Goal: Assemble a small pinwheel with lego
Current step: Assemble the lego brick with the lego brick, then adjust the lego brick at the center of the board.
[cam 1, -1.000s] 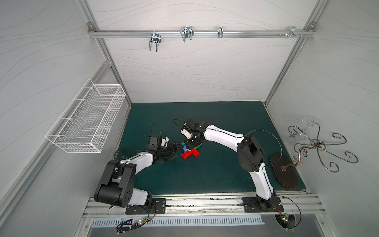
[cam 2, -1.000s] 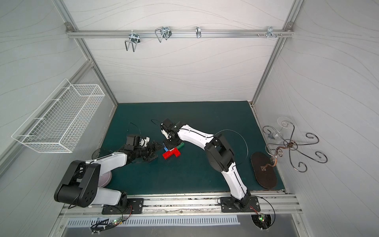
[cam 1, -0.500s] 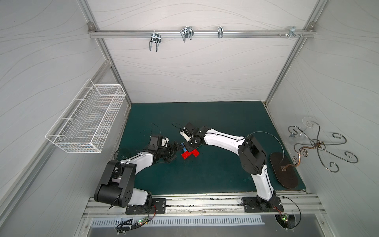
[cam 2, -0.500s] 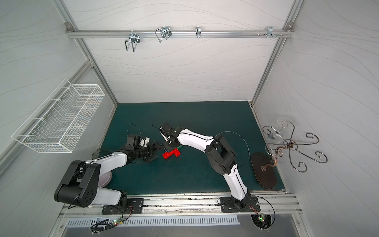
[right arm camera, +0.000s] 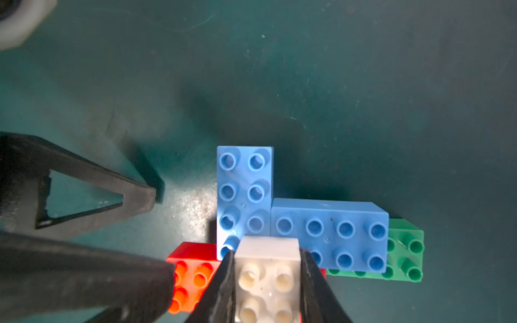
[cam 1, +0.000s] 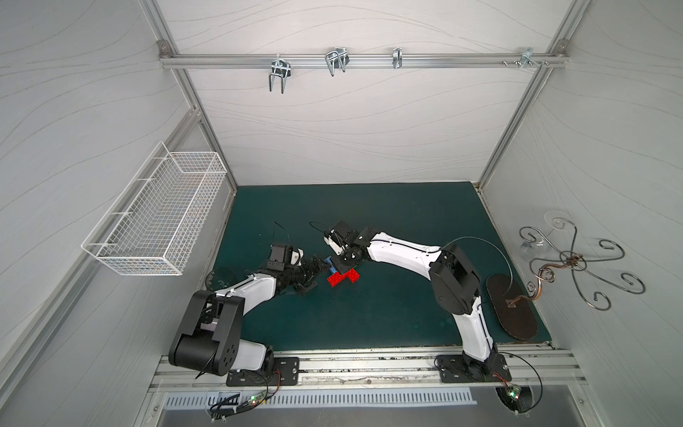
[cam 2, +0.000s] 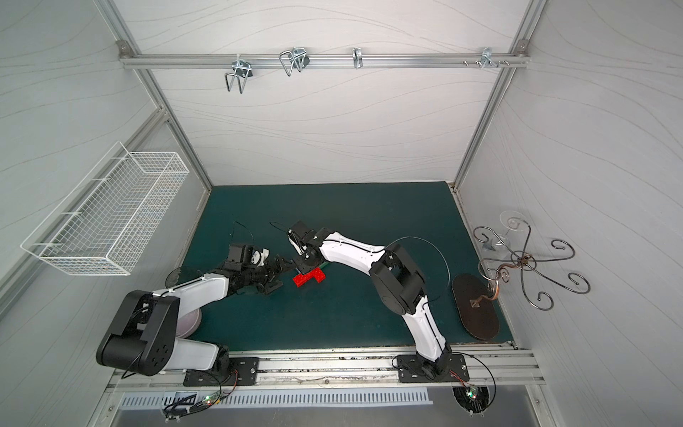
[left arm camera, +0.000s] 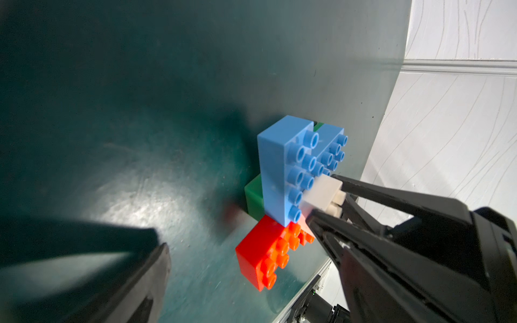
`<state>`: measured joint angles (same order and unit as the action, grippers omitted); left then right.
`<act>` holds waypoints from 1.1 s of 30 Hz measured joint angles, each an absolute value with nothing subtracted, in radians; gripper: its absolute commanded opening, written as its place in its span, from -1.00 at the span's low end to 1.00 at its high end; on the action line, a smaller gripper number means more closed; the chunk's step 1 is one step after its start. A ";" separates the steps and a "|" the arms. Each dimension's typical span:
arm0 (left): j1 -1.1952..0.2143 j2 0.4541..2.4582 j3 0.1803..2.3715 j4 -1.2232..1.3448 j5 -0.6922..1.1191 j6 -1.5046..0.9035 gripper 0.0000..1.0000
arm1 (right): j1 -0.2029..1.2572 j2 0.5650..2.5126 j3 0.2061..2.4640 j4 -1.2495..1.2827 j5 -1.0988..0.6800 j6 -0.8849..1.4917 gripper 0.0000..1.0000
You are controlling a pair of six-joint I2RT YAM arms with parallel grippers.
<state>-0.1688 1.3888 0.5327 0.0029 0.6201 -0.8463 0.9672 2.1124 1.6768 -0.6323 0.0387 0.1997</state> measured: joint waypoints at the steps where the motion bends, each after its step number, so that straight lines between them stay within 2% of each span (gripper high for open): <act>1: -0.169 1.380 0.539 -0.014 0.614 -0.840 0.99 | 0.963 2.113 1.683 -0.638 0.022 0.207 -0.05; 5: -0.169 1.354 0.577 -0.066 0.596 -0.810 0.99 | 0.961 2.113 1.703 -0.680 -0.036 0.236 0.16; 12: -0.170 1.353 0.607 -0.105 0.595 -0.785 0.99 | 0.923 2.058 1.669 -0.704 -0.121 0.257 0.14; 18: -0.179 1.353 0.609 -0.131 0.603 -0.772 0.95 | 0.766 1.980 1.631 -0.641 -0.196 0.237 0.07; 23: -0.184 1.330 0.608 -0.167 0.604 -0.772 0.92 | 0.654 2.096 1.755 -0.624 -0.296 0.184 0.01; 33: -0.232 1.268 0.551 -0.176 0.625 -0.824 0.89 | 0.639 2.298 1.819 -0.616 -0.511 0.159 -0.04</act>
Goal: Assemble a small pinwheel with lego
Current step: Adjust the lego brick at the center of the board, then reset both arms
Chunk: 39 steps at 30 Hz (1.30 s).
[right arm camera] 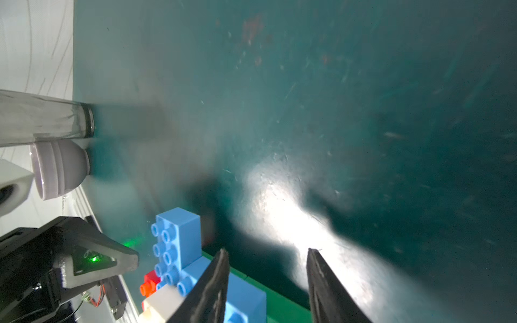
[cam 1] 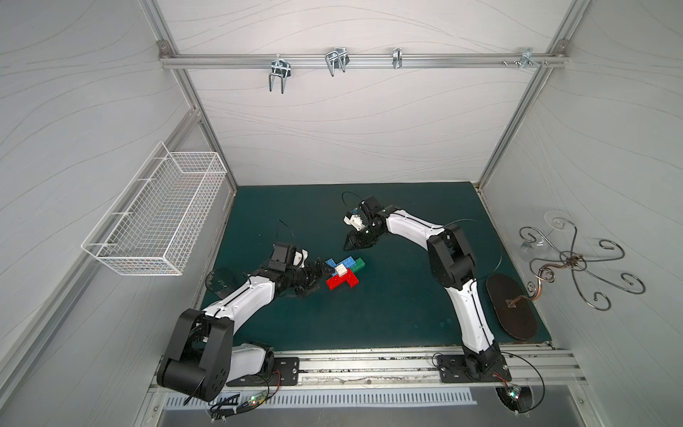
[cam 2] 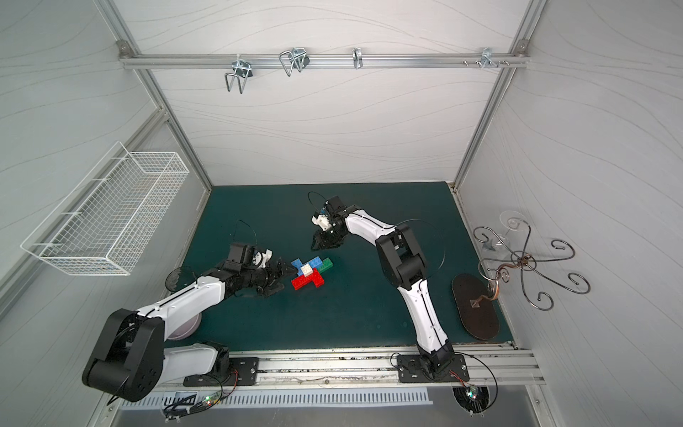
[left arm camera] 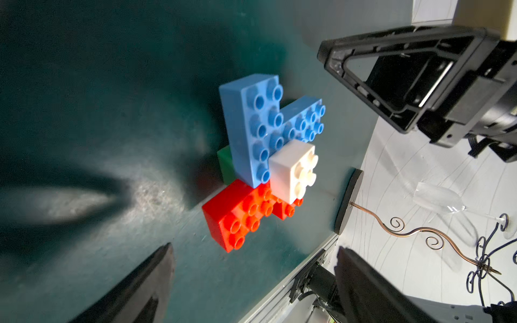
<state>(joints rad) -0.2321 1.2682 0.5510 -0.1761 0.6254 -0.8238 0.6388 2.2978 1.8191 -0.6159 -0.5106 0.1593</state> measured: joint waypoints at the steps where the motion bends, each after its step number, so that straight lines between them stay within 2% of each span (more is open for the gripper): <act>1: -0.234 1.266 0.548 -0.184 0.625 -0.825 0.89 | 0.638 2.298 1.805 -0.613 -0.521 0.160 -0.05; 6: -0.237 1.255 0.548 -0.203 0.625 -0.823 0.90 | 0.625 2.257 1.673 -0.534 -0.577 0.169 -0.07; 16: -0.248 1.225 0.548 -0.237 0.621 -0.822 0.90 | 0.612 2.028 1.302 -0.436 -0.590 0.216 -0.07; 30: -0.229 1.213 0.608 -0.319 0.562 -0.796 0.98 | 0.719 1.863 1.065 -0.340 -0.557 0.301 -0.08; 32: -0.208 1.209 0.633 -0.337 0.551 -0.783 0.99 | 0.719 1.838 1.052 -0.350 -0.543 0.310 -0.01; 33: -0.197 1.209 0.653 -0.350 0.539 -0.769 0.99 | 0.717 1.817 1.045 -0.353 -0.537 0.316 0.65; 34: -0.189 1.209 0.683 -0.369 0.517 -0.743 0.99 | 0.709 1.787 1.039 -0.359 -0.528 0.319 0.98; 39: -0.176 1.209 0.914 -0.427 0.260 -0.521 0.99 | 0.611 1.542 1.056 -0.350 -0.405 0.266 0.98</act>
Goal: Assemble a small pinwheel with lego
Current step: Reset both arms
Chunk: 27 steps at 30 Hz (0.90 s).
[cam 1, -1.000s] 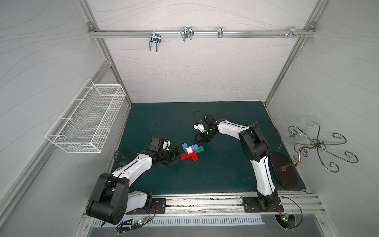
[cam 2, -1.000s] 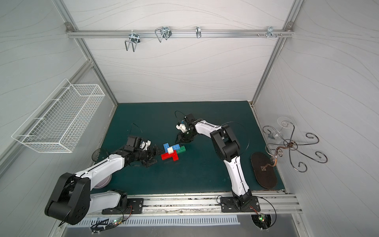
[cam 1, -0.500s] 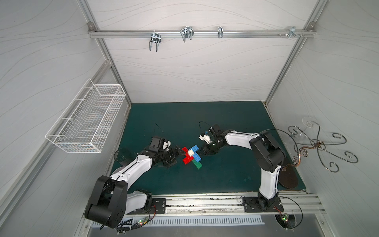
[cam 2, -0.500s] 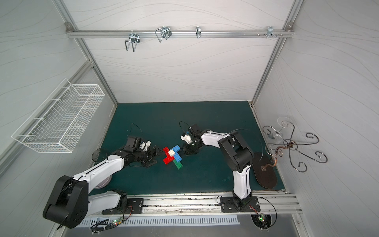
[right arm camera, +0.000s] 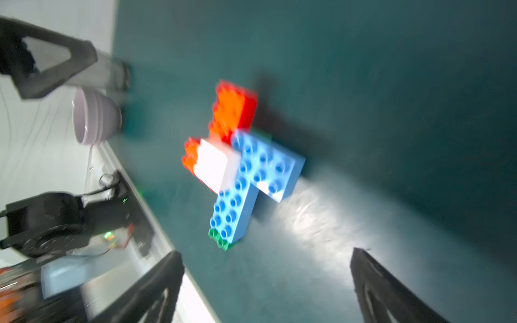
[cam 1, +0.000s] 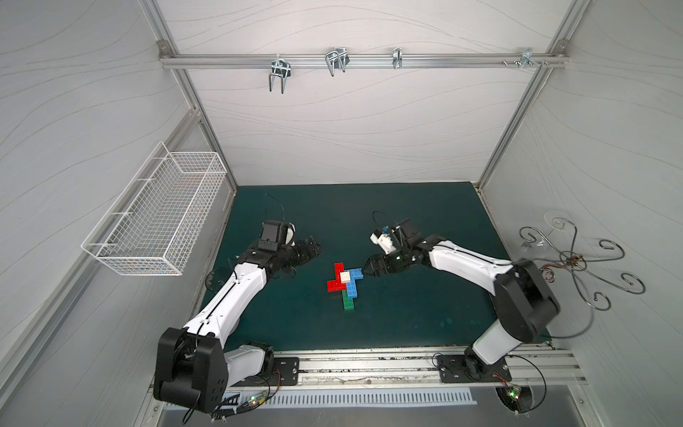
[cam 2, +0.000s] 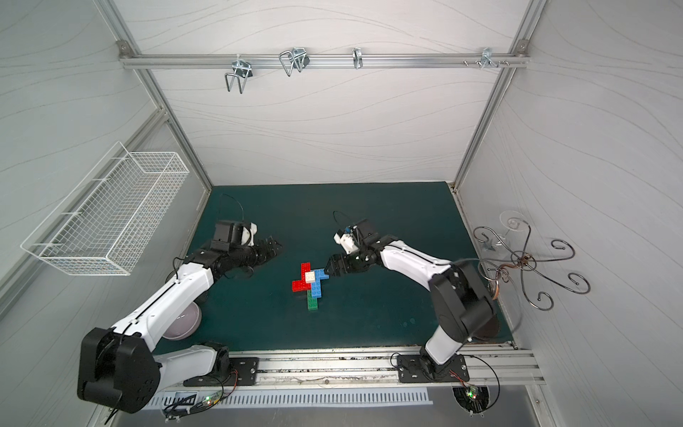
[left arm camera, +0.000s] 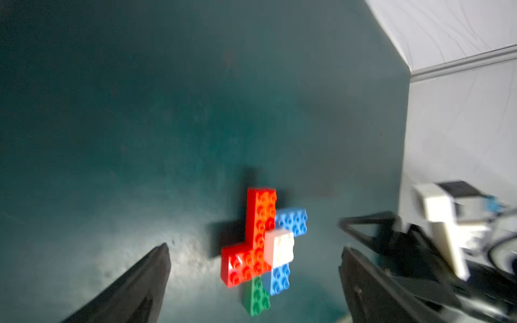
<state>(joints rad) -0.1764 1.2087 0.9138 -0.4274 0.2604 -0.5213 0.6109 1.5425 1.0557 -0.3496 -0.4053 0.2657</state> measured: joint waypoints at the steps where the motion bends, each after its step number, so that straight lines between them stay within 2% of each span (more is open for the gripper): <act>1: -0.176 1.207 0.948 -0.392 0.177 -0.446 0.99 | 0.581 1.489 1.060 -0.327 -0.369 0.237 0.98; 4: -0.158 1.204 0.936 -0.236 -0.009 -0.274 0.99 | 0.479 1.364 1.020 -0.196 -0.271 0.134 0.98; 9: -0.028 1.221 0.674 0.092 -0.106 -0.155 0.93 | 0.253 1.234 0.722 0.124 -0.152 -0.002 0.98; 13: 0.001 1.313 0.440 0.377 -0.138 -0.082 0.88 | 0.068 1.286 0.485 0.363 -0.130 -0.010 0.98; 16: 0.005 1.371 0.421 0.463 -0.135 -0.057 0.86 | -0.022 1.413 0.457 0.456 -0.165 0.020 0.98; 22: 0.014 1.359 0.466 0.569 -0.117 -0.040 0.87 | -0.036 1.546 0.403 0.739 -0.240 0.031 0.98; 23: 0.014 1.351 0.466 0.570 -0.112 -0.038 0.95 | -0.026 1.561 0.397 0.776 -0.247 0.029 0.98; 27: 0.014 1.328 0.430 0.608 -0.101 -0.040 0.99 | 0.000 1.574 0.395 0.825 -0.247 0.020 0.98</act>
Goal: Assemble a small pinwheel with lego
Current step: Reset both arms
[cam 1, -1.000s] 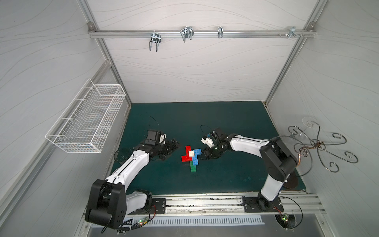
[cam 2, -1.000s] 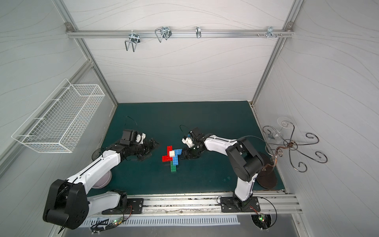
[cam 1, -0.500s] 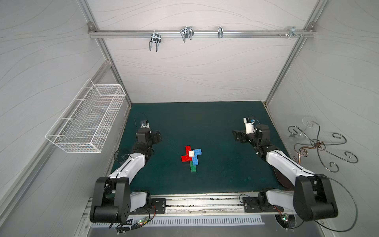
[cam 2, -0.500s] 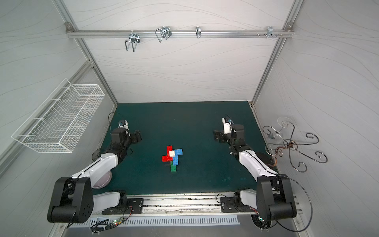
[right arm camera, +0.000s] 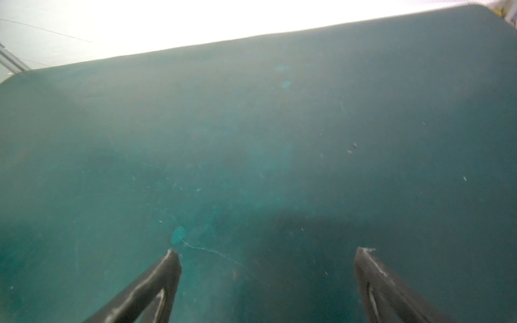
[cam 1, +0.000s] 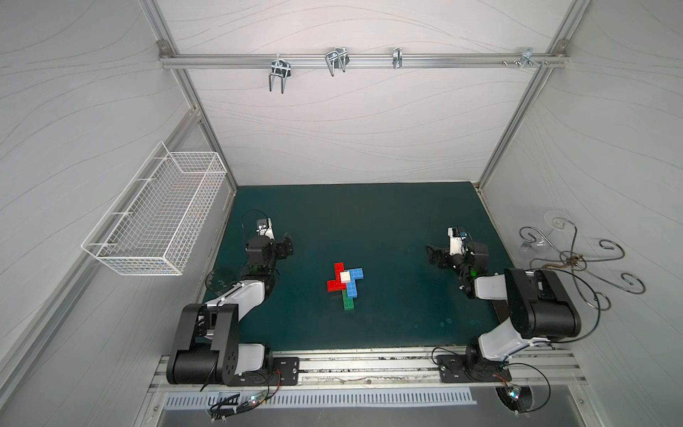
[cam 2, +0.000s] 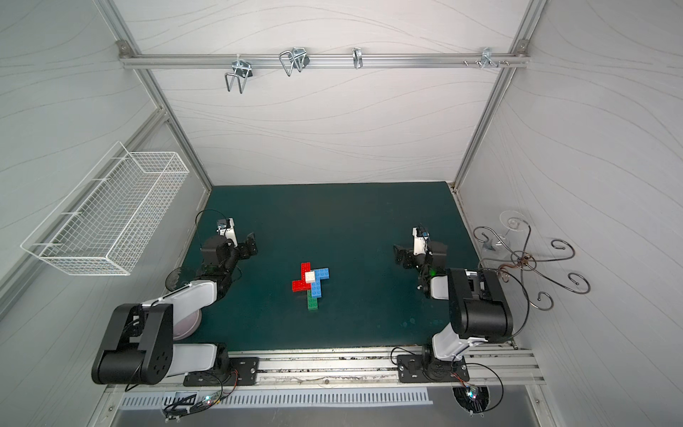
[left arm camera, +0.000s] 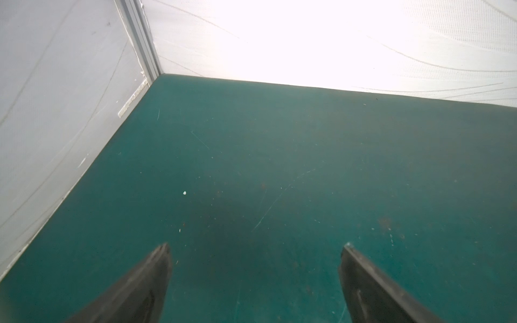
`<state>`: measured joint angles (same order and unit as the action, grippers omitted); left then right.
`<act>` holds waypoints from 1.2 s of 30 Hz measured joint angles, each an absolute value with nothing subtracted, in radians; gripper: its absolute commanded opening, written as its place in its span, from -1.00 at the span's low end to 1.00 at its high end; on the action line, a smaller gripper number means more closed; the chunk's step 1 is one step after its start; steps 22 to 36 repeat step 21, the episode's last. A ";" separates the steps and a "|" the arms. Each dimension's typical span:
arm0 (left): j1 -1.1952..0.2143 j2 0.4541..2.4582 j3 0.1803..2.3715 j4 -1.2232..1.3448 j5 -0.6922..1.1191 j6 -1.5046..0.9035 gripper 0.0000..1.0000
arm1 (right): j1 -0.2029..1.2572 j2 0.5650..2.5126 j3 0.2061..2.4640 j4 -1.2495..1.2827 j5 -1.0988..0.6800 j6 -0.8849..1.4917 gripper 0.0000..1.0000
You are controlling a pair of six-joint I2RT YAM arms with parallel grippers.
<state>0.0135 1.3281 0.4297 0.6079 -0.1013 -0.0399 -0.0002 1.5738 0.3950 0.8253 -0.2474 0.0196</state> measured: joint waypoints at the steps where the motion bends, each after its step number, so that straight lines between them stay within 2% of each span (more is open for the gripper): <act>1: 0.017 1.333 0.400 0.650 -0.105 -0.042 0.99 | 0.000 1.574 0.395 0.838 -0.247 0.018 0.98; 6: 0.045 1.529 0.372 0.786 -0.099 -0.057 1.00 | 0.011 1.574 0.422 0.828 -0.215 0.011 0.98; 8: 0.048 1.557 0.372 0.760 -0.089 -0.056 1.00 | 0.029 1.574 0.440 0.821 -0.178 0.004 0.98; 19: 0.047 1.561 0.402 0.780 -0.063 -0.054 1.00 | 0.057 1.574 0.449 0.799 -0.117 -0.014 0.98; 36: 0.047 1.561 0.402 0.780 -0.063 -0.053 1.00 | 0.057 1.575 0.449 0.797 -0.115 -0.015 0.98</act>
